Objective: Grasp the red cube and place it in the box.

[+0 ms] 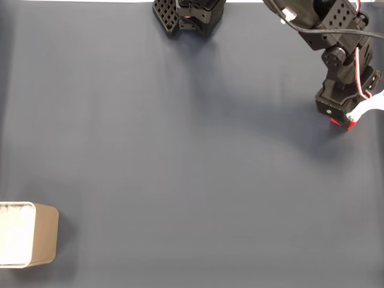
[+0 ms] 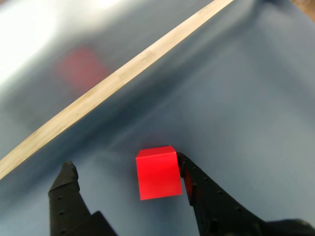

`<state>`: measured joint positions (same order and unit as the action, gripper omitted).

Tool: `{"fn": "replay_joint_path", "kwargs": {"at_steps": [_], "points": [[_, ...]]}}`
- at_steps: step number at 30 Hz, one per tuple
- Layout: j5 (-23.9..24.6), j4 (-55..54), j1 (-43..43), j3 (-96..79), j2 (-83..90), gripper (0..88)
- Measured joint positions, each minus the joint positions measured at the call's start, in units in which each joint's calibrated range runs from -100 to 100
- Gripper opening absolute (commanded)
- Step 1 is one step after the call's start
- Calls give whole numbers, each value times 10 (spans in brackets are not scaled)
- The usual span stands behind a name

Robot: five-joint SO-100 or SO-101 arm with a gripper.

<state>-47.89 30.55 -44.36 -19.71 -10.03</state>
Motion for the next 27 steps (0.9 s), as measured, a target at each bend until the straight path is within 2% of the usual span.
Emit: {"fn": "replay_joint_path", "kwargs": {"at_steps": [19, 27], "points": [[-7, 15, -2, -35, 28, 351], [-19, 15, -2, -53, 49, 271]]}}
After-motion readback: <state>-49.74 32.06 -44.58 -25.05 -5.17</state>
